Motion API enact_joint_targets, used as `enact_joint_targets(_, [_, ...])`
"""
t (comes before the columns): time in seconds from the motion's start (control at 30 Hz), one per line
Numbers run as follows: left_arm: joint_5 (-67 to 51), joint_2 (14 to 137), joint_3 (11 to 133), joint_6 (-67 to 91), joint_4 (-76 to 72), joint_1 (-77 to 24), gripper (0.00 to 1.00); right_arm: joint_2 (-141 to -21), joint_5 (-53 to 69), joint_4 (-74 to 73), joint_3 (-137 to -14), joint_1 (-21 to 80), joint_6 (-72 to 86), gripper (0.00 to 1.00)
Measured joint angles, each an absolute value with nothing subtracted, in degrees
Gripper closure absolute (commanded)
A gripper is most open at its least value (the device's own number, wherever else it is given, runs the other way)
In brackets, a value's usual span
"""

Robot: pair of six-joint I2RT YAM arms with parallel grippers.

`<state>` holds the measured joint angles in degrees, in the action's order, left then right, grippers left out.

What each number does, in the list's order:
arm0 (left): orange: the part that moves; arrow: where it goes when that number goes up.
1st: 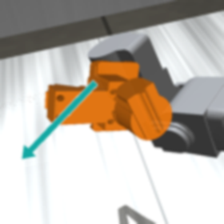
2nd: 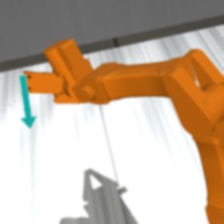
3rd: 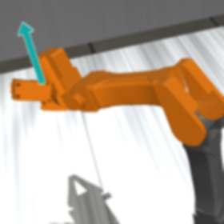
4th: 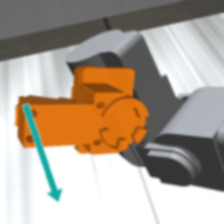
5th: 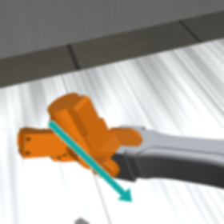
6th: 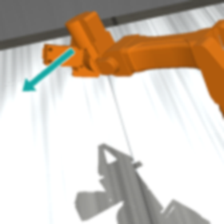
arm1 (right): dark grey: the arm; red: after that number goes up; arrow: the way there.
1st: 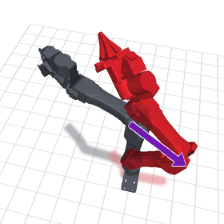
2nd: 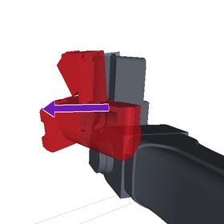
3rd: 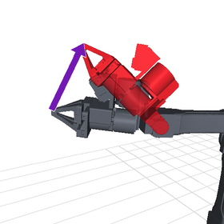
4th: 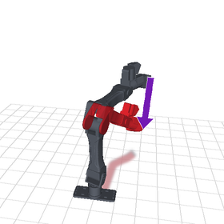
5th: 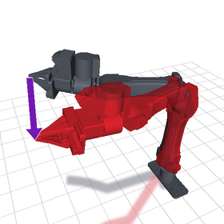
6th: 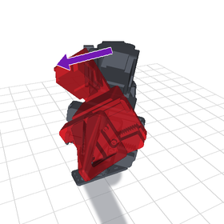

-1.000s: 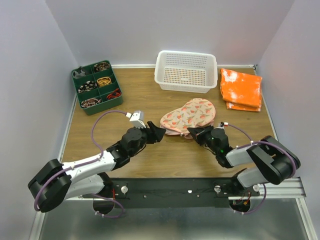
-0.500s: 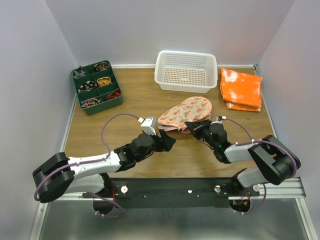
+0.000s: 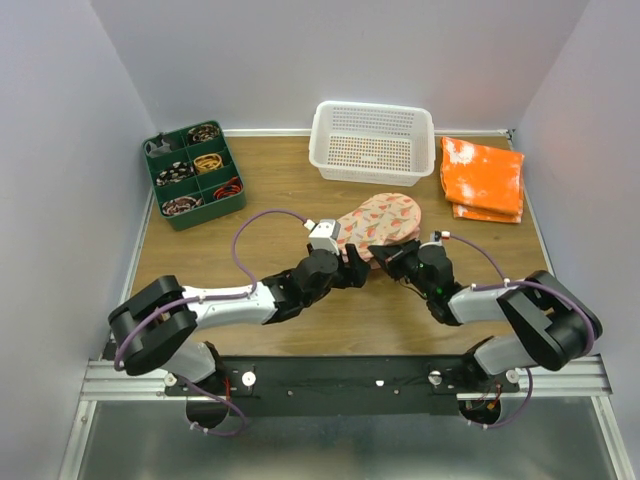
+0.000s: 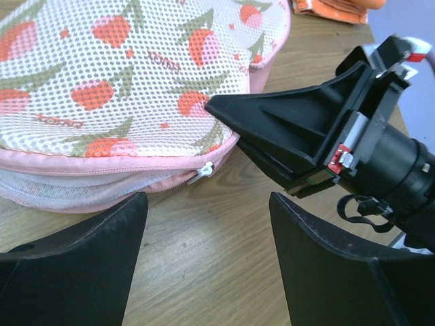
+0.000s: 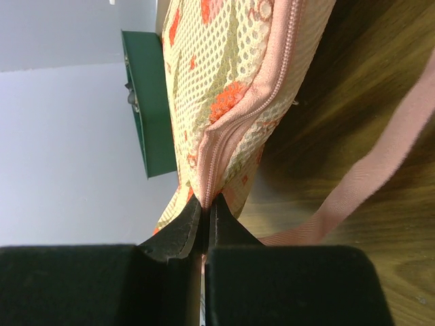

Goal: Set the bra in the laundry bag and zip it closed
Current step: Zip the zipper on the laundry bag.

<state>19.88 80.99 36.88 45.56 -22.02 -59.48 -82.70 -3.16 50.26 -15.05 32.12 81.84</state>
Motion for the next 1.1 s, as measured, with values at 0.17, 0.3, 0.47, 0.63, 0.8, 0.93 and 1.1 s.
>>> enact_joint_targets(0.17, [19.9,83.5,37.8,46.2,-21.9,-59.5,0.3,-81.6,-3.1,49.1,-15.7,32.1,80.7,0.9])
enact_joint_targets(0.3, [20.0,85.0,38.7,46.3,-21.9,-59.5,0.38,-81.0,-3.0,48.6,-15.8,32.1,80.0,0.9])
enact_joint_targets(0.47, [20.5,86.3,39.9,46.1,-21.6,-59.3,0.48,-80.9,-2.7,47.7,-15.9,32.1,79.5,0.9])
enact_joint_targets(0.63, [20.7,86.3,39.9,45.8,-21.7,-58.4,0.55,-80.4,-2.3,46.7,-16.1,32.1,79.4,0.9])
enact_joint_targets(0.8, [20.7,86.6,40.0,45.7,-21.9,-57.1,0.55,-80.2,-2.2,46.6,-16.5,32.1,79.3,0.9])
enact_joint_targets(0.93, [20.6,87.5,40.2,45.7,-22.9,-56.7,0.6,-80.2,-2.2,46.6,-16.6,32.1,79.2,0.89])
enact_joint_targets(1.1, [19.7,88.8,40.5,45.6,-24.4,-56.2,0.8,-80.1,-2.1,46.6,-16.6,31.8,79.2,0.9])
